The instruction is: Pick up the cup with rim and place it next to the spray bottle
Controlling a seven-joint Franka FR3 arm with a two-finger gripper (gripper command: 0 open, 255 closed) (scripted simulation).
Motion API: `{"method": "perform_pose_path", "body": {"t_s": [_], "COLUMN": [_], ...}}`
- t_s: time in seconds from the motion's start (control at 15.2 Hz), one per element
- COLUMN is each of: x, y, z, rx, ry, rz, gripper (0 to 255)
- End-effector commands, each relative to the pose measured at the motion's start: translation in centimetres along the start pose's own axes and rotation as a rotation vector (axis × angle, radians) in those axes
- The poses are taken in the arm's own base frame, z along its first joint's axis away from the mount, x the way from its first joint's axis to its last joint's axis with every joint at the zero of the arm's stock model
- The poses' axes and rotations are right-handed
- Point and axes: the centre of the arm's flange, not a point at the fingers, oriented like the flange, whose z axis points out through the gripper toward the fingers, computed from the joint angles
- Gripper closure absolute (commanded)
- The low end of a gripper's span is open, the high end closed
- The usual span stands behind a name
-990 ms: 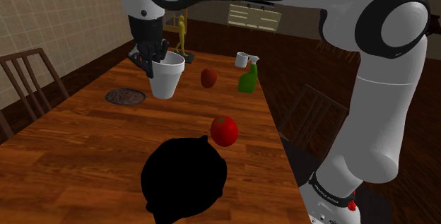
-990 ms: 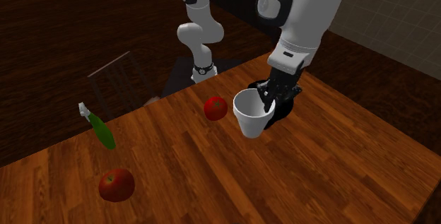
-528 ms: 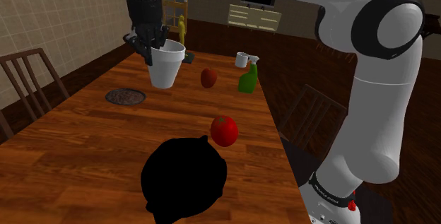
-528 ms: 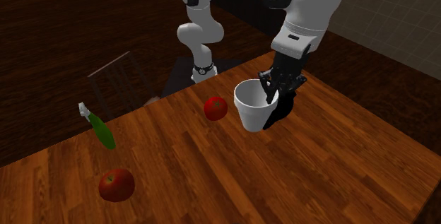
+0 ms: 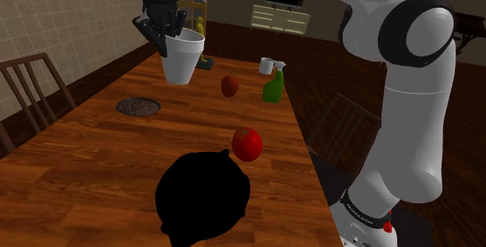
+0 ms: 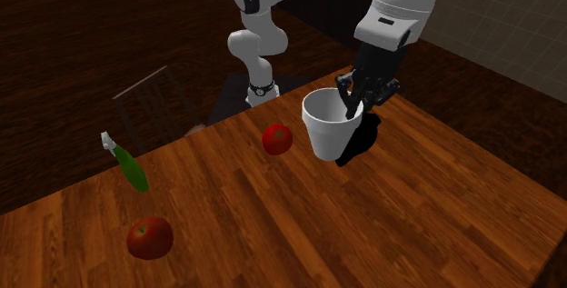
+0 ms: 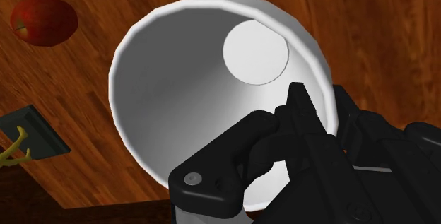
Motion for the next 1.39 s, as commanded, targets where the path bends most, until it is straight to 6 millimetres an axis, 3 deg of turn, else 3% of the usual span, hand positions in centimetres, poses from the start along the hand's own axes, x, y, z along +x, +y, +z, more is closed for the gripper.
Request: {"method": "perform_pose_path", "body": {"t_s": [0.0,0.33,1.32], "x": [0.1,0.3,-3.7], "y": [0.2,0.6,19.8], "z": [-1.1,-3.6,-1.1], "rx": [0.000,0.000,0.000], "ry": [0.000,0.000,0.000], "rz": [0.000,0.000,0.000], "gripper": [255,255,255]}}
